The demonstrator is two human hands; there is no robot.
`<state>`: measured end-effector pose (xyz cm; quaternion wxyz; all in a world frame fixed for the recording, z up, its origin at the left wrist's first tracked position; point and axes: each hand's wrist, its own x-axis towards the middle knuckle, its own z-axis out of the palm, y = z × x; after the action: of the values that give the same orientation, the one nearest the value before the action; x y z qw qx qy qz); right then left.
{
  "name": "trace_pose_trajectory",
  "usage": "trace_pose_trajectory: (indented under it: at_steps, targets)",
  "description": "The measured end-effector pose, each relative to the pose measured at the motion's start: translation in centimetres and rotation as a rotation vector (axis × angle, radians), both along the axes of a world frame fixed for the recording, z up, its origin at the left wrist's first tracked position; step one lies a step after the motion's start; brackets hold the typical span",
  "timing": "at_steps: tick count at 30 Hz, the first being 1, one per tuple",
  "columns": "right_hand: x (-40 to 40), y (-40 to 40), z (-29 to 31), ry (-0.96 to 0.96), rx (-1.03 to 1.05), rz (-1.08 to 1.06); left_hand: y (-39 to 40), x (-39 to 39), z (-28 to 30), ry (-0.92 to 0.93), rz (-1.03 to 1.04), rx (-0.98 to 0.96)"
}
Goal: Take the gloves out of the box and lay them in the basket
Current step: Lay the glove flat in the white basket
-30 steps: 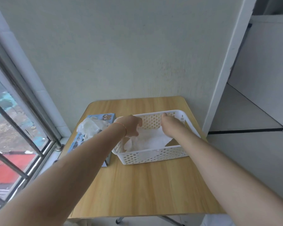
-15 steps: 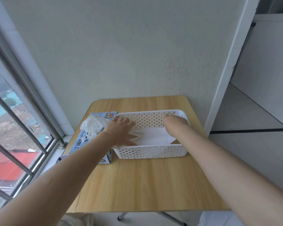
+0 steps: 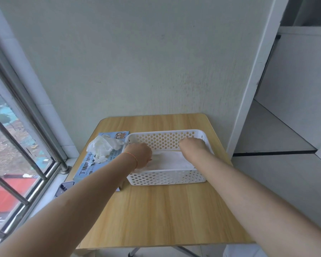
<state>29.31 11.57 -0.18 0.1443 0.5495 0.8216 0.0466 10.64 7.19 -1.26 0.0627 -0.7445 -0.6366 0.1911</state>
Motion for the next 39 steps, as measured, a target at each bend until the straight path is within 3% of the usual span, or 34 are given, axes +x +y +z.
trace_pose_trajectory:
  at_steps: [3, 5, 7, 8, 14, 24, 26, 29, 31, 33, 35, 39]
  targets:
    - [0.2, 0.0, 0.1, -0.001, 0.016, 0.024, 0.0, 0.1, 0.6, 0.107, -0.001, 0.125]
    - [0.1, 0.0, 0.3, 0.017, 0.017, 0.025, 0.3, 0.5, 0.4, -0.022, -0.032, 0.099]
    - [0.0, 0.0, 0.4, 0.025, 0.014, 0.021, 0.2, 1.0, 0.3, -0.210, -0.039, -0.047]
    - [0.0, -0.1, 0.5, 0.027, 0.013, 0.022, 0.1, 1.2, 0.3, -0.219, -0.050, -0.102]
    - [0.0, -0.1, 0.4, 0.033, 0.030, 0.029, 0.3, 0.9, 0.3, 0.115, -0.126, -0.069]
    - [-0.1, 0.0, 0.2, -0.004, 0.042, 0.019, 0.0, 0.9, 0.5, 0.227, 0.022, 0.109]
    - [-0.1, -0.1, 0.2, -0.027, 0.046, 0.024, 0.2, 1.1, 0.4, 0.199, 0.015, 0.097]
    - [0.1, -0.1, 0.3, -0.058, 0.052, 0.037, 0.6, 1.2, 0.2, -0.031, 0.036, -0.066]
    - [-0.1, -0.1, 0.7, -0.061, 0.074, 0.050, 0.6, 1.2, 0.4, -0.083, 0.074, -0.135]
    - [-0.8, -0.2, 1.2, -0.038, 0.130, 0.073, 0.4, 0.9, 1.1, -0.109, 0.078, -0.040]
    - [-2.2, -0.3, 1.9, 0.024, 0.181, 0.113, 0.0, 0.1, 2.5, -0.207, 0.080, 0.185]
    - [-6.9, -0.6, 3.3, 0.272, 0.201, 0.209, -1.2, -3.6, 5.5, -0.385, 0.200, 0.502]
